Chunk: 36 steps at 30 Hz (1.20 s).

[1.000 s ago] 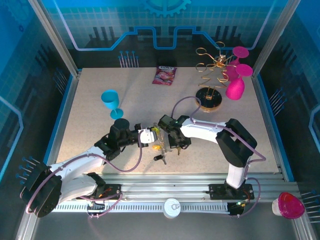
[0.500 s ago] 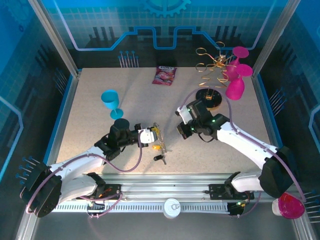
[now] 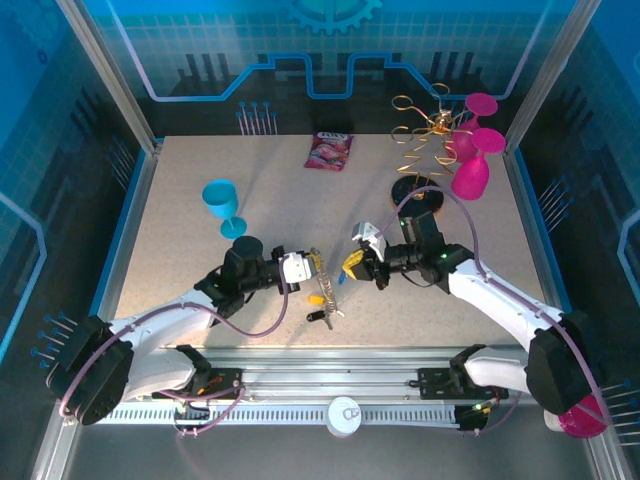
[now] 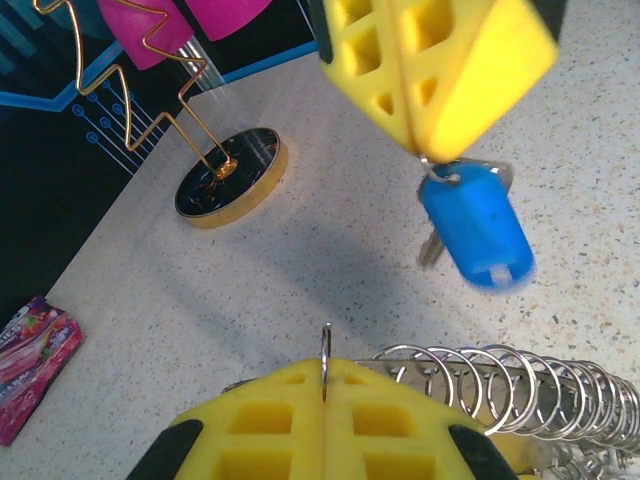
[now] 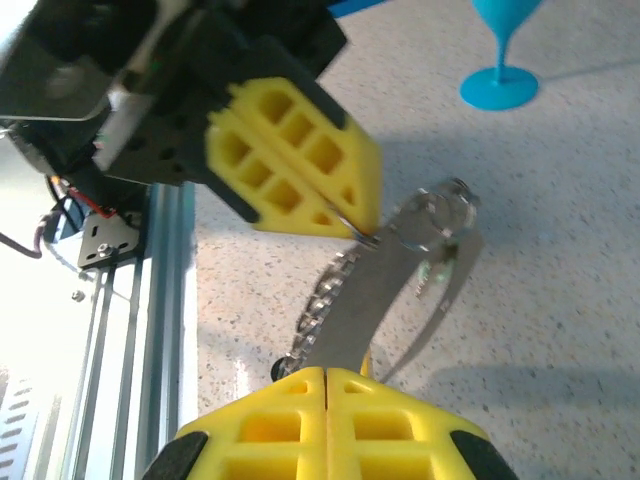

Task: Put the keys on the keyring

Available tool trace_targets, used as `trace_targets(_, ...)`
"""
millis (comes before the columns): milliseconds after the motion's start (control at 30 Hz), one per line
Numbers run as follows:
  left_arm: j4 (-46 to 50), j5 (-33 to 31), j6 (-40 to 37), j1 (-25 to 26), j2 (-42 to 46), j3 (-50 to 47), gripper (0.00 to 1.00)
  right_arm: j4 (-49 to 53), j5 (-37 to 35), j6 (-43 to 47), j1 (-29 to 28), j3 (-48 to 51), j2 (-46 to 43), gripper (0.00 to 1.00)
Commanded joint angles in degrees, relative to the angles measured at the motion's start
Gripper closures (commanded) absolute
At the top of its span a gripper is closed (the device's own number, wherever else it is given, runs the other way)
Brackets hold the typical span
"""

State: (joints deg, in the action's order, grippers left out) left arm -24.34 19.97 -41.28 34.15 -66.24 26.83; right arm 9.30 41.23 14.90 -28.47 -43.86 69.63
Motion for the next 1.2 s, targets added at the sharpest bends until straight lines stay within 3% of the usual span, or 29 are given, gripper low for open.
trace_targets(0,-1.71,3.25,1.79,0.23,-0.72,1.33,1.0,-4.89,4.23,2.95,-1.44,0.21,-0.96,1.0)
trace_targets(333,-2.74,9.13,3.89,0.9,-1.39,1.72,1.0,-11.39,3.53,-1.34,-4.47,-0.17,0.88,1.0)
trace_targets(1167,-4.64,8.53,6.55,1.07,-2.2,2.13,1.0,-13.44,-5.39,-3.42,-5.52,2.28,4.42,1.0)
